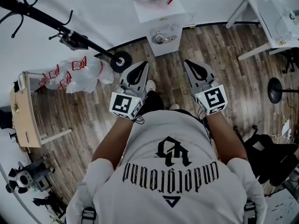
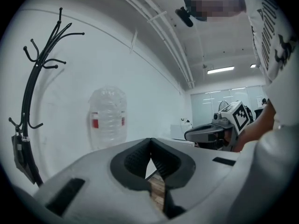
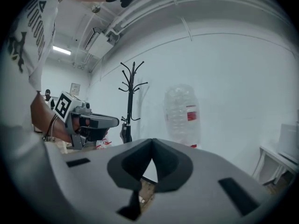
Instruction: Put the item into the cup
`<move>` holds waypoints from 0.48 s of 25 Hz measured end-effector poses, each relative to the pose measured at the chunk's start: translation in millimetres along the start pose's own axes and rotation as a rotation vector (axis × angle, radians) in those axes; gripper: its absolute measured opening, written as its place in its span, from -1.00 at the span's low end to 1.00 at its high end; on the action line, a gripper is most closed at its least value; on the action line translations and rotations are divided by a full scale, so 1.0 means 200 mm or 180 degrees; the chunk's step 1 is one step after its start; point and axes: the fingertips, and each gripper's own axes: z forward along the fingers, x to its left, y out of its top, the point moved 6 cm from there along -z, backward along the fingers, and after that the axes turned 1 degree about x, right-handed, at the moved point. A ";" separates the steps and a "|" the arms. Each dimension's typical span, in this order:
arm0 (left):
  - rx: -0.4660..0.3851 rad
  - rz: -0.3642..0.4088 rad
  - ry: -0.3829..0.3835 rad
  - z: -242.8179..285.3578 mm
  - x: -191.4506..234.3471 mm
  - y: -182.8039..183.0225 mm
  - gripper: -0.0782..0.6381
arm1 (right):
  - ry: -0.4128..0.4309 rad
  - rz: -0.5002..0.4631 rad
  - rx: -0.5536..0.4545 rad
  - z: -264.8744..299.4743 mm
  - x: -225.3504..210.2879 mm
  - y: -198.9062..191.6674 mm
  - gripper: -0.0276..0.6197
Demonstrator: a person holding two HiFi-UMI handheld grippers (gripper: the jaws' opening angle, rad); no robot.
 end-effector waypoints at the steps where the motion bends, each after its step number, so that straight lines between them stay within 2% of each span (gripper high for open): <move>1: -0.0020 -0.0033 0.0010 -0.02 -0.01 0.03 -0.76 | 0.0012 -0.0019 -0.0027 -0.02 0.01 0.03 -0.90; 5: -0.0071 -0.0008 -0.0076 -0.10 -0.07 0.16 -0.76 | 0.0049 -0.0062 -0.0125 -0.11 0.07 0.13 -0.90; 12: -0.0144 0.0211 -0.0449 -0.20 -0.10 0.29 -0.76 | -0.0020 -0.0059 -0.0127 -0.20 0.28 0.23 -0.90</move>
